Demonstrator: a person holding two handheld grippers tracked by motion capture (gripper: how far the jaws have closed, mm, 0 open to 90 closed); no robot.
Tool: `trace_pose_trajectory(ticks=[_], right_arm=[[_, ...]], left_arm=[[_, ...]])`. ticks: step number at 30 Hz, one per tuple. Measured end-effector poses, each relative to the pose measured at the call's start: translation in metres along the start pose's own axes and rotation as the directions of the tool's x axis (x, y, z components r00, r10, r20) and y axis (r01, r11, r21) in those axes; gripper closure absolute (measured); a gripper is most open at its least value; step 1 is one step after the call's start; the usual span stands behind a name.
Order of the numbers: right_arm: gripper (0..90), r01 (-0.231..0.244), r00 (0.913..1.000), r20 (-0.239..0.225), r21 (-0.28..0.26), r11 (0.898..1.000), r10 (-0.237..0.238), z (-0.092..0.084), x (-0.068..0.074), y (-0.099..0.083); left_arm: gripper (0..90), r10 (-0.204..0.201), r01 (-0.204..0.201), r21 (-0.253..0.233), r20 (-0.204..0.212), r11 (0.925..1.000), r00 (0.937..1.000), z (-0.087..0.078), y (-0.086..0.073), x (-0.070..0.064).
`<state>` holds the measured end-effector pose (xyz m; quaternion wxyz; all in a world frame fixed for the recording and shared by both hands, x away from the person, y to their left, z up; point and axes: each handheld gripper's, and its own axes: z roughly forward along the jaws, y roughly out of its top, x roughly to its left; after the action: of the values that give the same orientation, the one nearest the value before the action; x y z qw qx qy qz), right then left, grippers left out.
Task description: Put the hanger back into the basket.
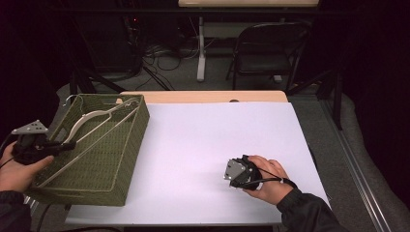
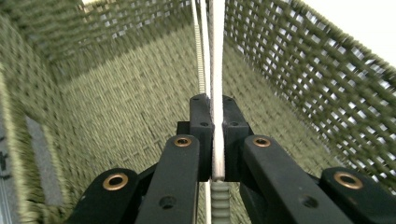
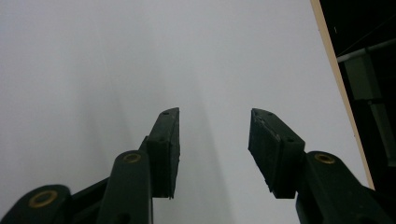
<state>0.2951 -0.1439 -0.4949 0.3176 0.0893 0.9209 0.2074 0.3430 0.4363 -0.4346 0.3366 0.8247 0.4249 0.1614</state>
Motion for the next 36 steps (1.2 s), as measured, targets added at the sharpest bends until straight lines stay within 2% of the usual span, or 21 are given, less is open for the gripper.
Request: trace_pose_trajectory(ticks=[6,9,13,17,19,21,22,23,25,28,29,30,33,34,36], right_arm=[[53.5,-0.012,0.9999,-0.007,0.001,1.0,0.012,0.002,0.001,-0.002],[53.5,-0.005,1.0,-0.007,0.0,1.0,0.005,0.002,0.002,-0.002],[53.6,-0.002,1.0,-0.007,-0.001,1.0,0.002,0.002,0.002,-0.001],[53.5,0.0,1.0,-0.009,-0.004,1.0,0.0,0.002,0.002,-0.001],[53.6,0.002,1.0,-0.006,-0.002,1.0,-0.002,0.002,0.002,-0.001],[53.5,0.004,1.0,-0.005,-0.002,1.0,-0.004,0.001,0.002,-0.001],[53.5,0.005,1.0,-0.006,-0.002,1.0,-0.005,0.001,0.002,-0.002],[53.5,0.005,1.0,-0.006,-0.002,1.0,-0.005,0.001,0.002,-0.002],[53.5,-0.003,1.0,-0.007,-0.004,1.0,0.003,0.001,0.002,-0.002],[53.5,0.0,1.0,-0.005,-0.005,1.0,0.0,0.001,0.002,-0.001],[53.5,0.001,1.0,-0.006,-0.006,1.0,-0.001,0.001,0.002,-0.001],[53.1,-0.004,1.0,-0.007,-0.008,1.0,0.004,0.002,0.002,-0.001],[52.1,-0.007,0.9999,-0.013,-0.006,1.0,0.007,0.002,0.003,-0.001],[51.1,-0.02,0.9997,-0.014,-0.002,1.0,0.02,0.001,0.003,0.0],[49.6,-0.014,0.9997,-0.021,-0.011,1.0,0.014,0.001,0.003,0.0]], left_arm=[[87.5,-0.017,0.016,0.02,0.031,0.9997,0.9994,0.014,-0.01,0.004],[87.4,-0.027,0.025,0.058,0.027,0.998,0.9993,0.023,-0.014,0.006],[87.4,-0.038,0.036,0.056,0.041,0.9978,0.9984,0.028,-0.013,0.006],[87.2,-0.037,0.035,0.079,0.02,0.9962,0.9991,0.031,-0.015,0.006],[86.9,-0.063,0.062,0.071,0.018,0.9955,0.9978,0.031,-0.016,0.007],[82.2,-0.103,0.104,0.036,-0.015,0.9939,0.9945,0.027,-0.016,0.011],[71.6,-0.133,0.133,0.019,-0.032,0.9909,0.9906,0.025,-0.016,0.012],[71.6,-0.147,0.147,-0.004,-0.058,0.9892,0.9875,0.021,-0.016,0.013],[64.8,-0.169,0.166,-0.037,-0.114,0.9854,0.9789,0.015,-0.015,0.015],[62.0,-0.188,0.183,-0.052,-0.114,0.9817,0.9755,0.008,-0.014,0.017],[60.3,-0.181,0.177,-0.044,-0.121,0.9832,0.976,0.007,-0.015,0.017],[54.7,-0.182,0.177,-0.046,-0.129,0.9831,0.9749,0.006,-0.015,0.017],[50.5,-0.181,0.176,-0.051,-0.147,0.9831,0.9724,0.004,-0.016,0.017],[49.0,-0.184,0.178,-0.057,-0.145,0.9825,0.9721,0.003,-0.016,0.017],[47.0,-0.185,0.178,-0.069,-0.134,0.9817,0.9735,0.001,-0.016,0.015]])
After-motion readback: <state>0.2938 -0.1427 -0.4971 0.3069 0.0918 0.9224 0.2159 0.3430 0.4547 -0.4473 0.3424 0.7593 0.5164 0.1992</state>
